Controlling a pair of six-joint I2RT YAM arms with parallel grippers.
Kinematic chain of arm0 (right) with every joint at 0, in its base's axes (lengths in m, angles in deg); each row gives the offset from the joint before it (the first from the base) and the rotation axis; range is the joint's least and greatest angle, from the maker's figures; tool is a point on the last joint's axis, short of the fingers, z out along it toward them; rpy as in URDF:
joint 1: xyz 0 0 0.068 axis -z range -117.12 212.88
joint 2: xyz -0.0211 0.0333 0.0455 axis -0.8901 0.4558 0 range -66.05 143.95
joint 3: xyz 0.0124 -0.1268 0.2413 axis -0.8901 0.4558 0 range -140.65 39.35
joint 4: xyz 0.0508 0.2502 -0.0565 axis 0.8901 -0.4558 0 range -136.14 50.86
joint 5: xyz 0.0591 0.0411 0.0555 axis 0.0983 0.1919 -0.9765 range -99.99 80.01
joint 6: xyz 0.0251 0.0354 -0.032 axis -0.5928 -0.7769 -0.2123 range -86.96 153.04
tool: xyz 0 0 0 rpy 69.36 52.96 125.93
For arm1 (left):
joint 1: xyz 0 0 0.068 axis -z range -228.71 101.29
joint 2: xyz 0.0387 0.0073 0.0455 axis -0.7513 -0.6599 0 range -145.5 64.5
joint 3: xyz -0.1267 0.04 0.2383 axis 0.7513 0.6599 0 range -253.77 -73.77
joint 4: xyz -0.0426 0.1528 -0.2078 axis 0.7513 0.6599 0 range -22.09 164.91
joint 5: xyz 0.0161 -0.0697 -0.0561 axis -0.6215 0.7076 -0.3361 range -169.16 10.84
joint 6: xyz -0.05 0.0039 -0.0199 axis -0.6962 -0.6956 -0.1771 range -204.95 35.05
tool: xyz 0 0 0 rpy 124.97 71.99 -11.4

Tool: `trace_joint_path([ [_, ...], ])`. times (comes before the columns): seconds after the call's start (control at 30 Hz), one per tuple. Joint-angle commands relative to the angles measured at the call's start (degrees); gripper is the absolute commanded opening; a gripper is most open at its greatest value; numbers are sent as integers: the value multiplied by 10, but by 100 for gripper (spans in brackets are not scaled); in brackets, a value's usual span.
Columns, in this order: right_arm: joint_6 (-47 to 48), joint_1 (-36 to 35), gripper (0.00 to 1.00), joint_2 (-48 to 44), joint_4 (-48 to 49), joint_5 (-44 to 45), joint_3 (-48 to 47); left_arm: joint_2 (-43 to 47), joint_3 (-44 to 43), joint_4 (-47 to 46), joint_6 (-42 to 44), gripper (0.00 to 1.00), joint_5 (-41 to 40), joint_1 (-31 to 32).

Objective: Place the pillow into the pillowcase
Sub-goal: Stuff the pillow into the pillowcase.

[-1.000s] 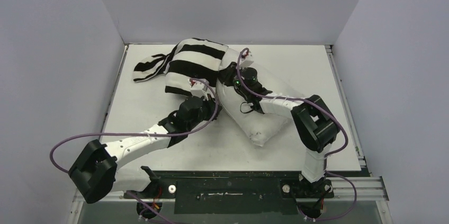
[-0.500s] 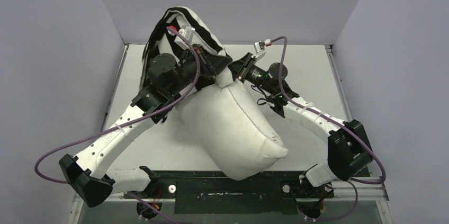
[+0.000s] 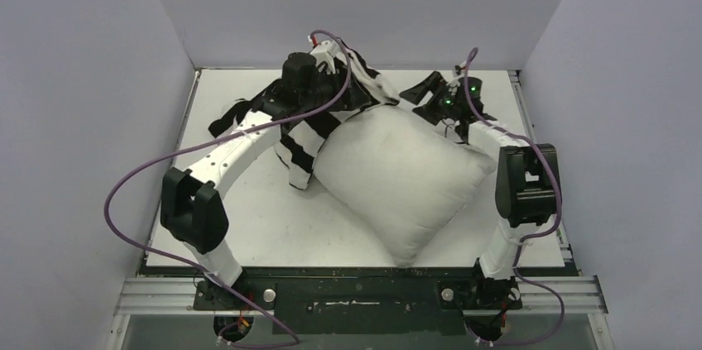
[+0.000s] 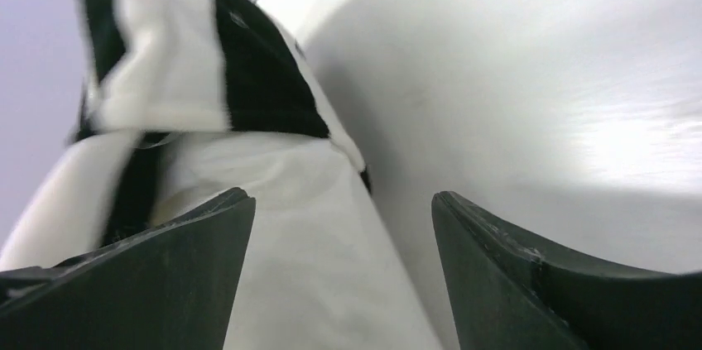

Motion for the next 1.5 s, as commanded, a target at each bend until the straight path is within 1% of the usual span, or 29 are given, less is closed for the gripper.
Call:
trace_joint_path([
  [0.0,148,70,83,-69,-116,-18,-83,58,-94,159,150,64,-73,-6],
  [0.1,237,72,89,-100,-206,-7,-118,98,-36,147,162,62,-102,2],
  [0.2,270,62,90,-129,-255,-10,-112,125,28,111,172,58,-136,10],
  [0.3,289,35,90,-175,-238,17,-66,127,75,49,191,56,-146,15],
  [0.37,368,0,95,-190,-264,42,-69,115,84,18,201,57,-145,20],
  [0.43,449,-24,99,-195,-290,44,-70,95,76,3,208,59,-148,26],
  [0.5,491,-32,100,-198,-300,50,-63,76,67,-6,217,61,-165,38],
  [0.57,514,-33,100,-201,-284,52,-39,58,64,-26,232,61,-203,56],
  [0.6,522,-33,100,-200,-273,43,-20,48,66,-39,238,61,-244,68],
  [0.67,521,-36,100,-185,-240,29,15,20,79,-96,252,61,-288,94],
  [0.7,516,-41,100,-171,-229,43,31,5,85,-113,252,61,-307,102],
  [0.73,509,-44,100,-158,-214,55,44,-6,86,-120,250,56,-325,106],
  [0.77,497,-44,99,-143,-194,54,61,-25,80,-119,244,45,-335,107],
  [0.83,459,-45,94,-118,-148,40,83,-44,64,-116,226,11,-343,106],
  [0.87,430,-45,89,-109,-121,22,95,-47,57,-118,219,0,-338,108],
  [0.93,358,-46,78,-100,-37,-5,126,-48,42,-116,211,0,-322,115],
  [0.97,317,-47,70,-99,11,-8,145,-47,29,-106,206,0,-321,121],
  [1.0,281,-49,58,-98,60,-6,164,-43,17,-96,200,0,-321,129],
  [1.07,208,-58,24,-99,152,26,206,-28,9,-96,182,0,-324,155],
  [1.1,170,-67,11,-99,205,50,231,-20,21,-110,168,0,-328,174],
  [1.13,138,-76,4,-95,286,75,257,-12,44,-137,143,0,-331,193],
  [1.17,99,-81,0,-90,326,88,282,-3,76,-171,104,0,-332,210],
  [1.2,62,-84,0,-81,402,118,306,5,124,-229,60,0,-324,229],
  [1.23,35,-85,0,-69,453,130,324,8,161,-288,27,0,-317,246],
  [1.3,9,-84,0,-51,483,143,333,3,176,-312,-4,0,-306,280],
  [1.33,11,-84,0,-52,477,157,335,-4,164,-299,0,0,-296,289],
  [1.37,13,-85,0,-59,471,171,341,-8,144,-250,18,0,-299,291],
  [1.43,15,-85,0,-74,472,181,353,2,105,-165,74,0,-361,276],
  [1.47,20,-85,0,-82,467,179,355,9,97,-141,109,0,-400,261],
])
